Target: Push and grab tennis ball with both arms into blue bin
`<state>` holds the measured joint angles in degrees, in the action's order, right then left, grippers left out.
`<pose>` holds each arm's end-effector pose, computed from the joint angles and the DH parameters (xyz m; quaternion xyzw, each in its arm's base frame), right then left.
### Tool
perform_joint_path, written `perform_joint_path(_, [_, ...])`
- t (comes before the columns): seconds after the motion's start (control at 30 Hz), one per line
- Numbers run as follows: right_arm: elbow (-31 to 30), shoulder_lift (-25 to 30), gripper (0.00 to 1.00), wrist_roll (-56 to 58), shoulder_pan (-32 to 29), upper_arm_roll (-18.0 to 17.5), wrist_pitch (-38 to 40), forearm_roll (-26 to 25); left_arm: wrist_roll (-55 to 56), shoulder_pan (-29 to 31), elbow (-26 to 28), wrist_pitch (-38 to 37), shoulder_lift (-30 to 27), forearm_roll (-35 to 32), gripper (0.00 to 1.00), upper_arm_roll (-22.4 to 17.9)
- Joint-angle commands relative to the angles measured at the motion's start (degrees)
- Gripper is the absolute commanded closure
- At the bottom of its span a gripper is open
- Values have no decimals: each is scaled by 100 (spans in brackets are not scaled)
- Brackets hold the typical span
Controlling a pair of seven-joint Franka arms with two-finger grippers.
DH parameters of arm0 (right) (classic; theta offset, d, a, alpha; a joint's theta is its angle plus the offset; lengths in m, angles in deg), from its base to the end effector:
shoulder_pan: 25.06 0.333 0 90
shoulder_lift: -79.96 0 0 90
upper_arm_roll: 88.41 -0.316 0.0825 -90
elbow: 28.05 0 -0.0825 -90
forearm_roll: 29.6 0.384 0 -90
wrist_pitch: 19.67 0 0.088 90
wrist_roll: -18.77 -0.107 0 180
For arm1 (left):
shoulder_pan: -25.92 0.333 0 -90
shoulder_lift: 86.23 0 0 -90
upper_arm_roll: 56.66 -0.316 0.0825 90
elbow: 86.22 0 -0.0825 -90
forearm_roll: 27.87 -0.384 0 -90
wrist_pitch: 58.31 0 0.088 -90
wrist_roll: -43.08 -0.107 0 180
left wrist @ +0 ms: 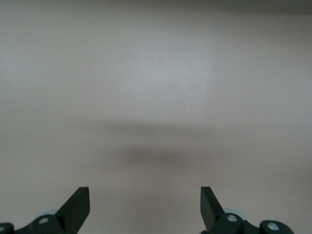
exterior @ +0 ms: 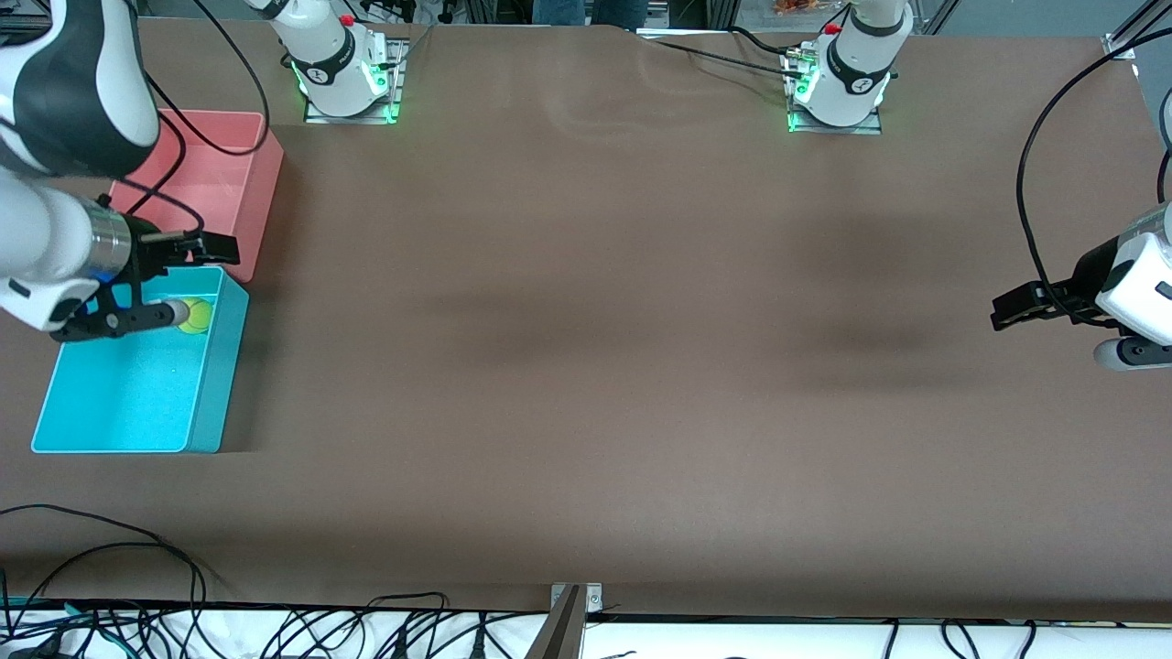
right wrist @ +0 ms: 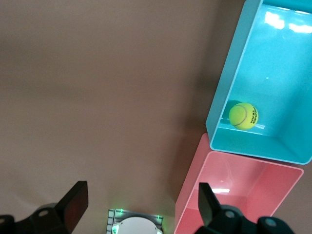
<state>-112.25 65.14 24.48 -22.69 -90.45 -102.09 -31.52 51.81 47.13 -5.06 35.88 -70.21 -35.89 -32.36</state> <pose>0.6052 0.0404 0.5111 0.9856 0.0875 -0.1444 0.0105 0.6362 0.0139 0.5494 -0.9986 -0.0496 0.0126 0.0141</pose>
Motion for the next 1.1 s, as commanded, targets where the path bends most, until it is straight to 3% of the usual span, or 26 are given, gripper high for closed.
perform_joint_path(0.0, [-1581,1436,0,-79,-61,46,-634,104,-223,41,-144,-112,-63,160,0,-39])
perform_joint_path(0.1, [-1731,1604,0,-114,-87,125,-784,104,-232,-64,-171,-103,-124,160,0,-145])
perform_joint_path(0.17, [-1705,1648,0,-79,-44,431,-872,113,-258,-230,-110,-85,-317,212,0,-381])
perform_joint_path(0.33, [-1687,1701,0,-35,106,1126,-881,385,-250,-1021,189,-94,-739,966,0,-1470])
perform_joint_path(0.47, [-1740,1675,0,105,106,1364,-916,403,-250,-1653,435,-103,-1003,1241,0,-2218])
perform_joint_path(0.57, [-1767,1613,0,176,106,1549,-1205,386,-241,-2014,655,-103,-1188,1215,0,-2500])
perform_joint_path(0.73, [-1837,1631,0,290,97,1567,-1435,368,-250,-2410,1050,-111,-1416,1215,0,-2773])
perform_joint_path(0.87, [-1697,1710,0,176,54,1207,-1417,324,-241,-2639,1104,-120,-1426,1197,0,-2896])
perform_joint_path(1.07, [-1530,1710,0,-860,36,1023,-1399,351,-241,-2648,1086,-138,-1408,960,0,-2861])
